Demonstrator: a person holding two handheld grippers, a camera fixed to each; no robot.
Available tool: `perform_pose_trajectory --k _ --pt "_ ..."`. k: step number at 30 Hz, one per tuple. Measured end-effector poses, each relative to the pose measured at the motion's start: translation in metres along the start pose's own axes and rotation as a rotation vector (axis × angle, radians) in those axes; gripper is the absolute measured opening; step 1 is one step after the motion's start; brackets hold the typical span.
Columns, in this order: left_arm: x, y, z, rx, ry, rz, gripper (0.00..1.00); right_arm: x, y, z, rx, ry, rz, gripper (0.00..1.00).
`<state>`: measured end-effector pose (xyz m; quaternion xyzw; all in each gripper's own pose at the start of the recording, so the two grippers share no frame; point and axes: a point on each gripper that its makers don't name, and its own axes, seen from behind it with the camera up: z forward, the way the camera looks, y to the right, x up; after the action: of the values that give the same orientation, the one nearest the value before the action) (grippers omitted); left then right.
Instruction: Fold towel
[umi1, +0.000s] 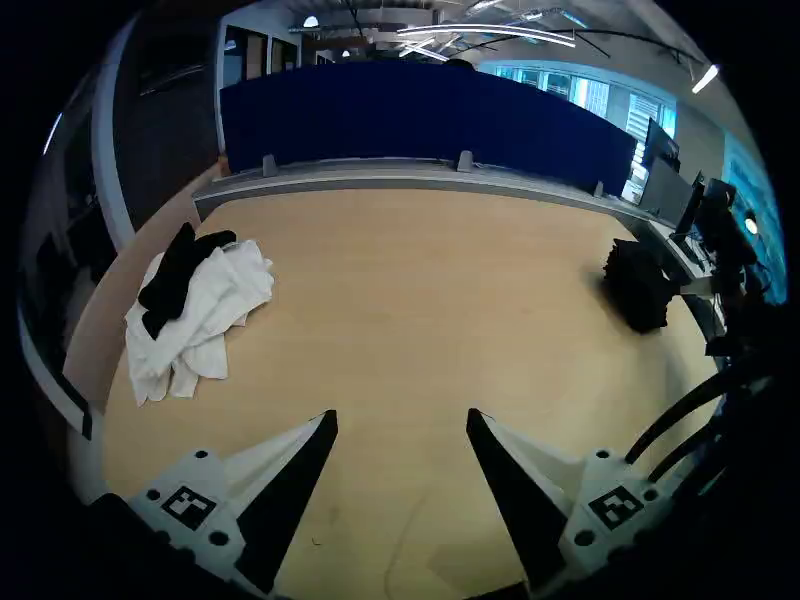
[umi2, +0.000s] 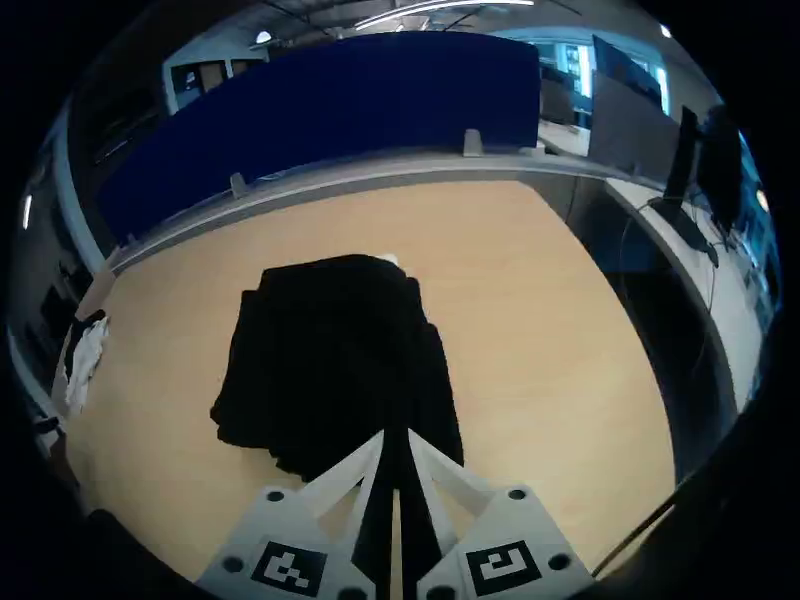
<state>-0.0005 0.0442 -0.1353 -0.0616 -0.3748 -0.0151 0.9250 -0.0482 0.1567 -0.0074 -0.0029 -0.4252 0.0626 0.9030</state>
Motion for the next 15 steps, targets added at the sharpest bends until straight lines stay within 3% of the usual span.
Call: perform_pose_trajectory --k 11,15 --pt "0.002 -0.003 0.001 0.005 0.003 -0.004 0.96 -0.009 0.001 0.004 -0.007 0.006 0.020 0.05" --pt "0.004 -0.004 0.000 0.006 0.005 -0.002 0.96 -0.005 0.000 -0.004 -0.007 0.032 0.008 0.17"
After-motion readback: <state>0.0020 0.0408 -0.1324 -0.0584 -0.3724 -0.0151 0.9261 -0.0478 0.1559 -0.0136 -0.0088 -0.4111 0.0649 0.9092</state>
